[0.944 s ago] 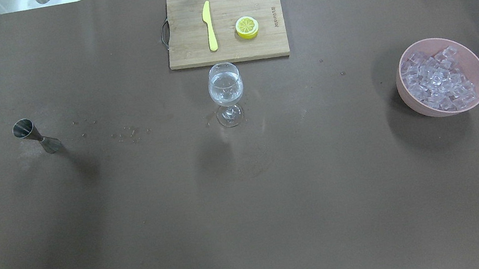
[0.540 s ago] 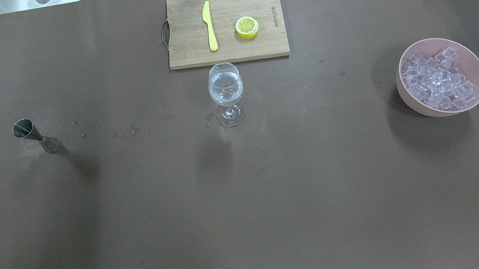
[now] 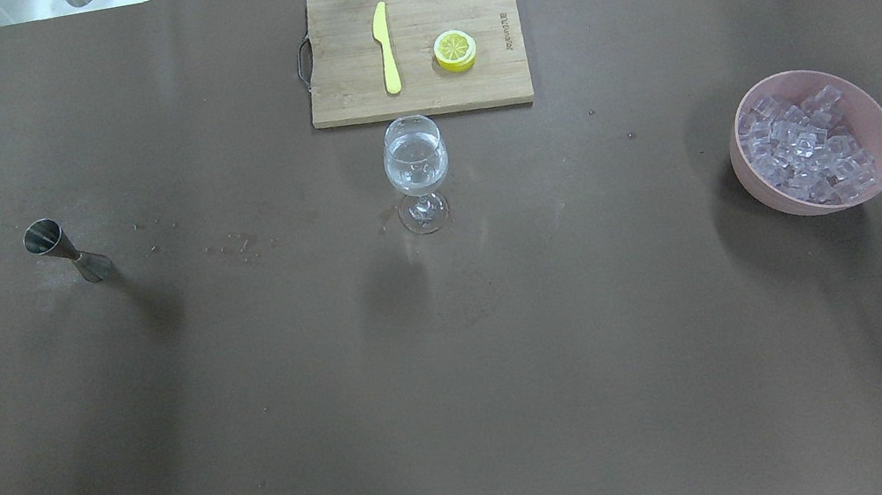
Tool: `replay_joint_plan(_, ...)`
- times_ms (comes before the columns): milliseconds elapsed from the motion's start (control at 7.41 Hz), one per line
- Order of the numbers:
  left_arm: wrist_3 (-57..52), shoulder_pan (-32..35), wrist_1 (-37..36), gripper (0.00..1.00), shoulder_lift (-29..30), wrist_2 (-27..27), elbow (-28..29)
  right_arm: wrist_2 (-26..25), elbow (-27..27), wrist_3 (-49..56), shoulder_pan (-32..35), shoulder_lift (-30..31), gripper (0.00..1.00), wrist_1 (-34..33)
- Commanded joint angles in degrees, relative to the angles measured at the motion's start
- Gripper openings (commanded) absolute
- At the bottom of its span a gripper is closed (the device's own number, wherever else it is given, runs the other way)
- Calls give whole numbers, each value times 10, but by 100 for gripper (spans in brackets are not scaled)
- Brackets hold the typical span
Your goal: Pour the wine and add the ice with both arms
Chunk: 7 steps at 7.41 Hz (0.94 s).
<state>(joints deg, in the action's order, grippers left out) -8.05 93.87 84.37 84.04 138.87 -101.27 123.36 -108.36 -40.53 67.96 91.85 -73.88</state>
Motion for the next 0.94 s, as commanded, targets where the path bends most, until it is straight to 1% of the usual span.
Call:
replay_joint_plan(0,0,0,1,98,1,0,-1,-139,-9,-159,-128,-9,100,28)
replay_joint_plan(135,0,0,0,98,1,0,-1,-193,2,-183,-168,-9,100,30)
replay_joint_plan(270,0,0,1,98,1,0,-1,-206,11,-184,-182,-9,100,30)
replay_joint_plan(540,0,0,0,98,1,0,-2,-213,12,-184,-194,-13,100,30)
replay_joint_plan(674,0,0,1,98,1,0,-2,-227,12,-184,-203,-15,100,30)
replay_joint_plan(809,0,0,1,98,1,0,-1,-247,14,-184,-215,-15,90,29)
